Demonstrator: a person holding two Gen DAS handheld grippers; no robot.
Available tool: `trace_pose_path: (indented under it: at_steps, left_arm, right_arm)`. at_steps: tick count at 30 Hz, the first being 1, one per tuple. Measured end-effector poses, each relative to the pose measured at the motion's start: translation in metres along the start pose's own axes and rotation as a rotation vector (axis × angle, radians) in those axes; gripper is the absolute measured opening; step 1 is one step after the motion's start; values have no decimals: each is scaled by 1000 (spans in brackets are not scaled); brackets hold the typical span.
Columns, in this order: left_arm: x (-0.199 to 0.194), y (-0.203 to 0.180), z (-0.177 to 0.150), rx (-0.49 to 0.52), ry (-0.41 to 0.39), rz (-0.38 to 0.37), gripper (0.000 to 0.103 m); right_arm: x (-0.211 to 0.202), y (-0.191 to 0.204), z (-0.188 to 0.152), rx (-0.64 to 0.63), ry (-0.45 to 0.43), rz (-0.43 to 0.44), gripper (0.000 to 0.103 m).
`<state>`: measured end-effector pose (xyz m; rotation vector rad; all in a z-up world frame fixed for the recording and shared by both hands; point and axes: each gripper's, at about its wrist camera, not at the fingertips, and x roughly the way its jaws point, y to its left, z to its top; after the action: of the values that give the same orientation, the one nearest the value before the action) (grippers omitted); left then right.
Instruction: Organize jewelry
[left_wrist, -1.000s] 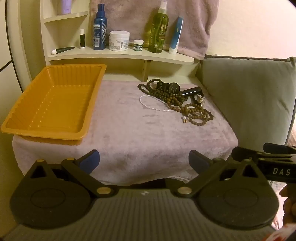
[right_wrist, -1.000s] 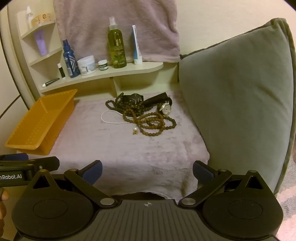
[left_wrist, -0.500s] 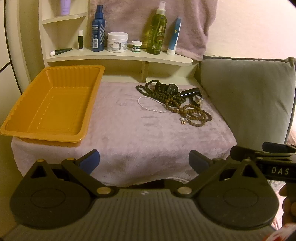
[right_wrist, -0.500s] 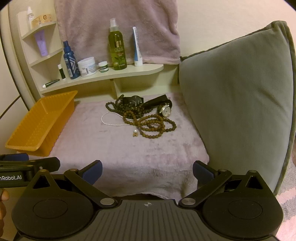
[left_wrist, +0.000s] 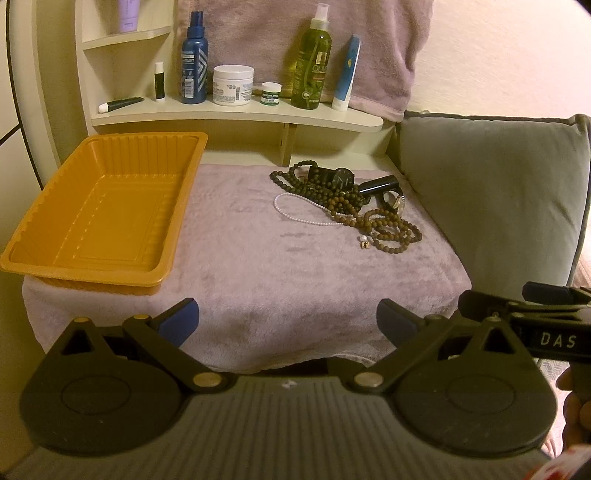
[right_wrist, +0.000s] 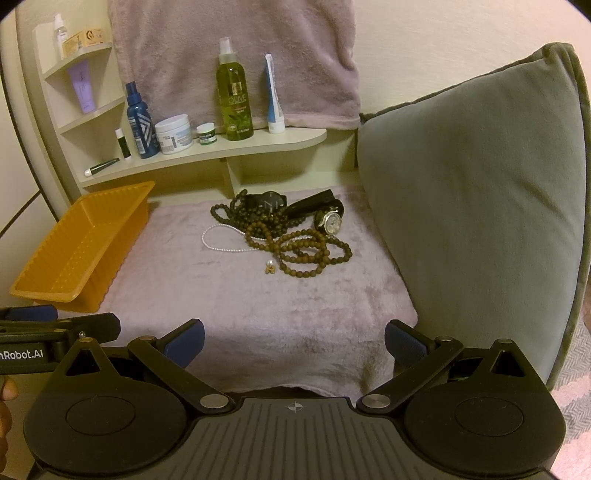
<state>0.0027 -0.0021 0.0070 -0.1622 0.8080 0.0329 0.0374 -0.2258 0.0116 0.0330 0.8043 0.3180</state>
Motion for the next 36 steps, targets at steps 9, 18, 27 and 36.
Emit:
trace_pose_path:
  at_steps: [9,18,27,36]
  left_arm:
    - [0,0,0,0,0,0,102]
    - [0,0,1,0,-1,-1,102]
    - [0,0,0,0,-2,2,102]
    - [0,0,0,0,-2,2,102]
  right_arm:
    - [0,0,-1,1,-1,0,103]
    - [0,-1,2,2,4,0,103]
    - [0,-2,1,2,3,0,103]
    - [0,-2,1,3,3,1,103]
